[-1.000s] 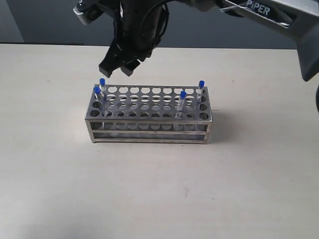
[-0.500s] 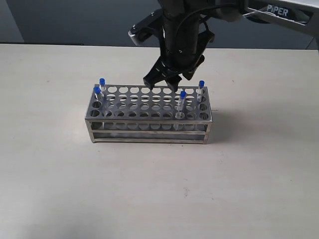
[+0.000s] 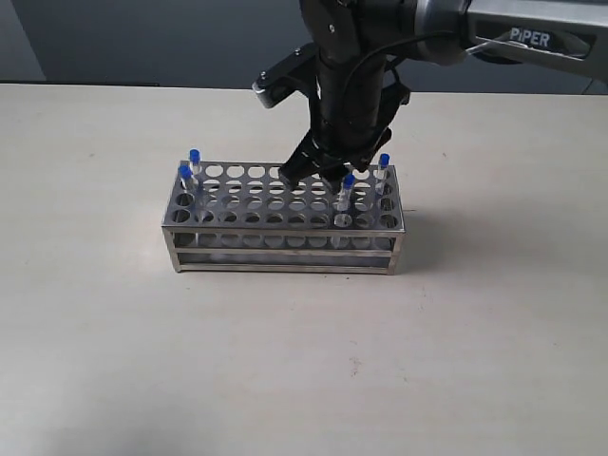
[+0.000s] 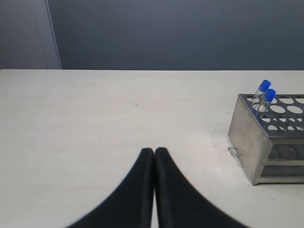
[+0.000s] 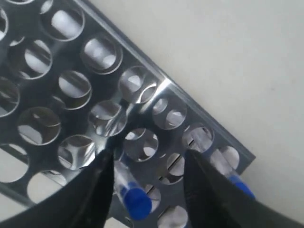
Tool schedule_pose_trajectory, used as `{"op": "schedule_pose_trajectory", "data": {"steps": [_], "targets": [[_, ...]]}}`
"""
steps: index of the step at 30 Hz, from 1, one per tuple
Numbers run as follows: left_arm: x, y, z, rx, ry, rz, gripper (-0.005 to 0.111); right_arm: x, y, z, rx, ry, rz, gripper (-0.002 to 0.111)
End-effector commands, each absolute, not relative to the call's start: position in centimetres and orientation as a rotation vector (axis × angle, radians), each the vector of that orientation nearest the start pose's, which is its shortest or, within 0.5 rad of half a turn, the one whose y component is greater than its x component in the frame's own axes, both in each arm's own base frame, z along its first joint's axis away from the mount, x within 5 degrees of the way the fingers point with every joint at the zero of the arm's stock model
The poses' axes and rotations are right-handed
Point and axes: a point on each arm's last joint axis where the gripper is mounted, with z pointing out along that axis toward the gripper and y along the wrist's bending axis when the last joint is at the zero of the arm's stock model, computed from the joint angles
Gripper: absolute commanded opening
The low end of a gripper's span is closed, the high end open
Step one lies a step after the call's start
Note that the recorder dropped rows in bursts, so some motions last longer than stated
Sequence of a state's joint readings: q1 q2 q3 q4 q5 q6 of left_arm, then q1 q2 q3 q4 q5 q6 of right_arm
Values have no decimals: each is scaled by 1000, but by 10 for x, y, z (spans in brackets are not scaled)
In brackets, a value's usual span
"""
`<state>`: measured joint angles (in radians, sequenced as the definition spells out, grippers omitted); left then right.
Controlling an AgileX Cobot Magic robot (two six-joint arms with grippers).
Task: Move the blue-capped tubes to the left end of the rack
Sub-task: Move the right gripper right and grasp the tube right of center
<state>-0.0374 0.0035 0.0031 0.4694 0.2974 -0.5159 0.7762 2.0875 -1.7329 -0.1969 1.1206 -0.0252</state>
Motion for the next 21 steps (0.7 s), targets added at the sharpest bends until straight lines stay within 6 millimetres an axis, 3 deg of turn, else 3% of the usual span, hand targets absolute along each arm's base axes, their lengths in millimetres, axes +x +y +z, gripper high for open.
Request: {"op": "schedule_pose_trajectory", "data": {"steps": [1,7,9,12,18,21], "targets": [[55,9,190,-114,1741,34,1,330,289,217,-1178,2633,-145,40],[55,9,190,-114,1741,34,1,328,289,215,-1170,2678,-72,6],[55,9,190,-114,1741,34,1,327,289,215,-1178,2684,-60,2],[55,9,190,-114,1741,34,1,328,289,215,-1185,2677,-64,9],[55,9,190,-114,1741,34,1,327,287,215,-1205,2690,-88,42],[55,9,190,-114,1741,34,1,326,287,215,-1207,2698,-93,46]]}}
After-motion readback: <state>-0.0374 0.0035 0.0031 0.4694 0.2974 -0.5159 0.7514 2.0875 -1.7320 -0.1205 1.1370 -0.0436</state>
